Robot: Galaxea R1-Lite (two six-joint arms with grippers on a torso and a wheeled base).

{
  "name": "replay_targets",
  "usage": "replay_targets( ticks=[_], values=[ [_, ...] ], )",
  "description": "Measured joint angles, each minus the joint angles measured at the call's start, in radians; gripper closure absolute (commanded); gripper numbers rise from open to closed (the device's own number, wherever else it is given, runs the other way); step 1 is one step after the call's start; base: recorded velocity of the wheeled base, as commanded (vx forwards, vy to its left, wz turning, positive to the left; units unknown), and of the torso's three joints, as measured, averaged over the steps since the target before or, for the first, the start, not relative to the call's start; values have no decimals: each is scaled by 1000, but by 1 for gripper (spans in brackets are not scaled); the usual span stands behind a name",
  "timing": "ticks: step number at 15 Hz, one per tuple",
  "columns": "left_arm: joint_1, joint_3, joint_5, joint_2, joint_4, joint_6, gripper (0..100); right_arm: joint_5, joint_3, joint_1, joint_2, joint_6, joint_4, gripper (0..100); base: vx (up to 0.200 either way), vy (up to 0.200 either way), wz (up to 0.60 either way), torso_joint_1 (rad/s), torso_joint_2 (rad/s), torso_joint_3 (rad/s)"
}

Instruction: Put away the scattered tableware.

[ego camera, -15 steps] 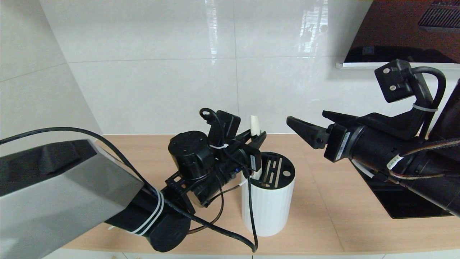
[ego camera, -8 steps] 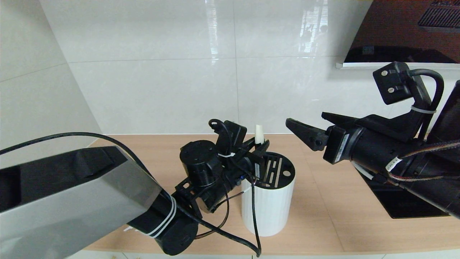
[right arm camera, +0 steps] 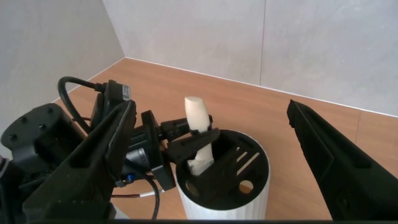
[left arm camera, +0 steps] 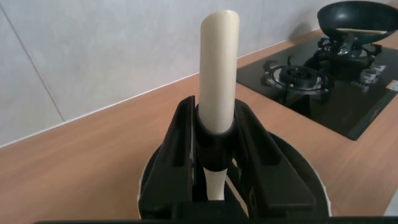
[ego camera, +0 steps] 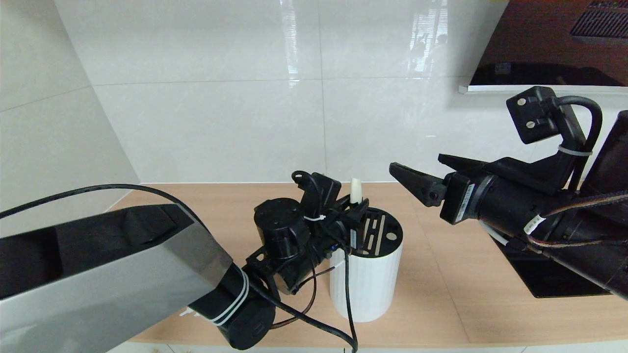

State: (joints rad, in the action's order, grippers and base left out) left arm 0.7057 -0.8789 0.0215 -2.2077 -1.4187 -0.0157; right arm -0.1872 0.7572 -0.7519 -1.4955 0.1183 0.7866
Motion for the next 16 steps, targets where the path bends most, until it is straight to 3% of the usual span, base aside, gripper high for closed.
replay_targets(
  ticks=[8,10,16],
  values=[
    [0,-1,22,4,-1,8,0,0,-1,0,0,0,0,0,0,0,0,0,0,0],
    [0,-1,43,27,-7,26,0,0,-2,0,0,0,0,0,0,0,0,0,0,0],
    [2,71,60,245,-21,31,0,-8,-33,3,20,0,2,0,0,0,0,0,0,0]
  ],
)
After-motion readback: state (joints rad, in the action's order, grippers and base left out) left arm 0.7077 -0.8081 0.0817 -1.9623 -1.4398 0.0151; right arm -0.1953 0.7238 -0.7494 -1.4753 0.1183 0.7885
